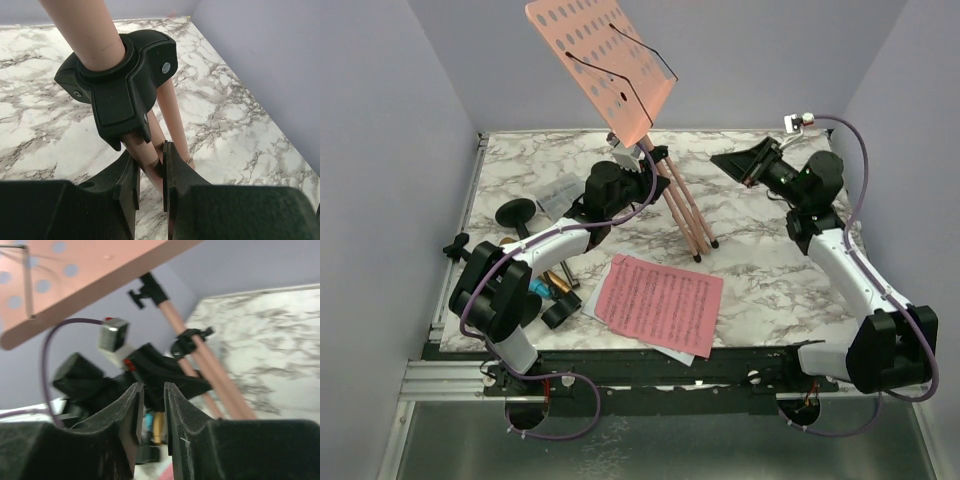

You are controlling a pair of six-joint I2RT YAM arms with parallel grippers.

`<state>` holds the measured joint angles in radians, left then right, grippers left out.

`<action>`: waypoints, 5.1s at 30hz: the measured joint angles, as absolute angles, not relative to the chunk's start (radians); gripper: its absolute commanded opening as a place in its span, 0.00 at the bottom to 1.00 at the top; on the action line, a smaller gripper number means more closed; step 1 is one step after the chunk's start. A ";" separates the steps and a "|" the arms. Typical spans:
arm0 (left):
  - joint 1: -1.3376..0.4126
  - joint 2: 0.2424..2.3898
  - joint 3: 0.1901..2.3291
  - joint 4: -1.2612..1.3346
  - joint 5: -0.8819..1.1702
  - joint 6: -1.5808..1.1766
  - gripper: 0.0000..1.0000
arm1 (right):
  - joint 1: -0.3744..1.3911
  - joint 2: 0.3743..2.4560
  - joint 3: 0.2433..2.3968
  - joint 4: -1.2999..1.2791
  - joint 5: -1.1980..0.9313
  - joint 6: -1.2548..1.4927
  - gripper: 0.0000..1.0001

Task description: Set up the instrument practice props

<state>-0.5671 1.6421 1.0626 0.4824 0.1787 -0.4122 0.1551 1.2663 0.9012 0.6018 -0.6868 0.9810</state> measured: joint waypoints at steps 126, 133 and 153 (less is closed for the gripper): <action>-0.854 1.430 1.031 0.478 -0.060 -0.179 0.00 | 0.447 1.784 0.790 1.400 0.307 -0.542 0.00; -0.860 1.472 1.031 0.469 -0.007 -0.236 0.12 | 0.487 1.705 0.662 1.470 0.282 -0.370 0.00; -0.860 1.325 0.964 0.366 -0.053 -0.403 0.79 | 0.476 1.414 0.669 0.886 0.030 -0.107 0.66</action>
<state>-0.8597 1.3251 0.9642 0.3664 -0.0528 -0.4026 0.4759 1.4143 0.6685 0.8860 0.0303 -0.1070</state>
